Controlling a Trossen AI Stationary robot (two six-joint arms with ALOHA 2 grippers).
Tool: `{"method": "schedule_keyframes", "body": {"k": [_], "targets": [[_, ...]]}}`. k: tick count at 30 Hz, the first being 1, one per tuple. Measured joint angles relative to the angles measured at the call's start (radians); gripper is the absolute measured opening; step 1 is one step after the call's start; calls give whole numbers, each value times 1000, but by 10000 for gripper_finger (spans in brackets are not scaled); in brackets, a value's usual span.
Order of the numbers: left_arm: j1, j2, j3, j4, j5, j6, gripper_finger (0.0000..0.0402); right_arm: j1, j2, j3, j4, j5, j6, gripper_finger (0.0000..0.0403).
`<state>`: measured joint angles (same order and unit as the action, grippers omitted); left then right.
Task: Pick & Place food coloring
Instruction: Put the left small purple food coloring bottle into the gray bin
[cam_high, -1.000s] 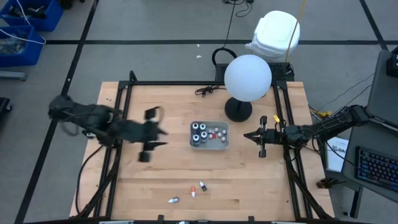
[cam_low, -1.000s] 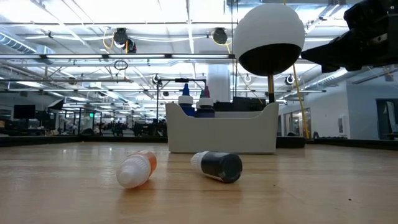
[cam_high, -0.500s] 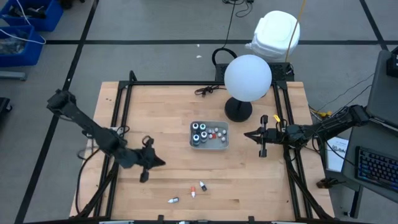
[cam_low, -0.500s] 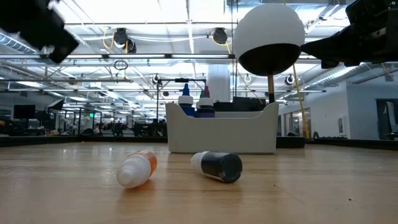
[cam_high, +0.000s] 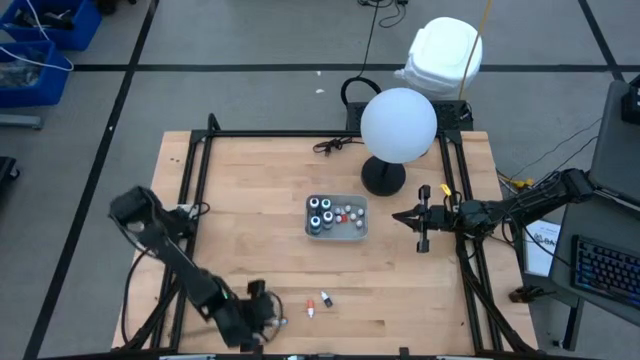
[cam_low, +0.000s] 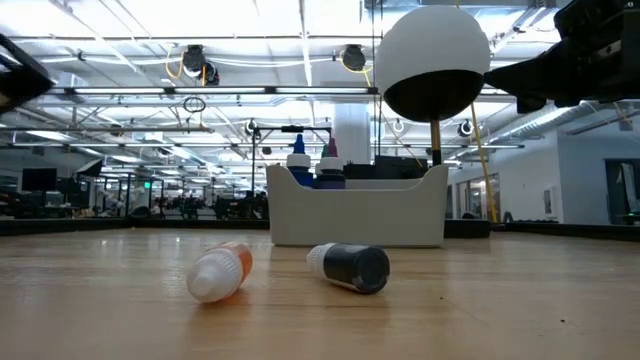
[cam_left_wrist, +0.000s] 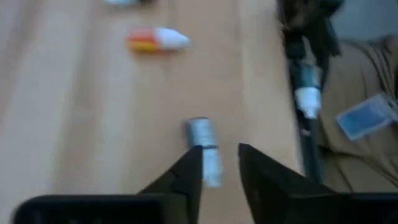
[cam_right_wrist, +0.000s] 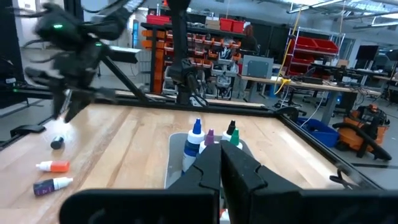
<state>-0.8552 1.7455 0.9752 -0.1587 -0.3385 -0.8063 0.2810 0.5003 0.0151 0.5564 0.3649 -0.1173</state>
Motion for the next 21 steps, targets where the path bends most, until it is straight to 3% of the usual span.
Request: {"method": "schedule_keyframes", "body": {"k": [7, 12, 17, 21], "targets": [[-14, 189, 280, -378, -2, -78, 225, 0, 0, 0, 0, 0, 16, 0], [1, 268, 341, -499, -1, -119, 282, 0, 0, 0, 0, 0, 12, 0], [27, 274, 343, -482, 43, -93, 306, 0, 0, 0, 8, 0, -2, 0], [46, 274, 343, -471, 71, -89, 296, 0, 0, 0, 9, 0, -11, 0]]}}
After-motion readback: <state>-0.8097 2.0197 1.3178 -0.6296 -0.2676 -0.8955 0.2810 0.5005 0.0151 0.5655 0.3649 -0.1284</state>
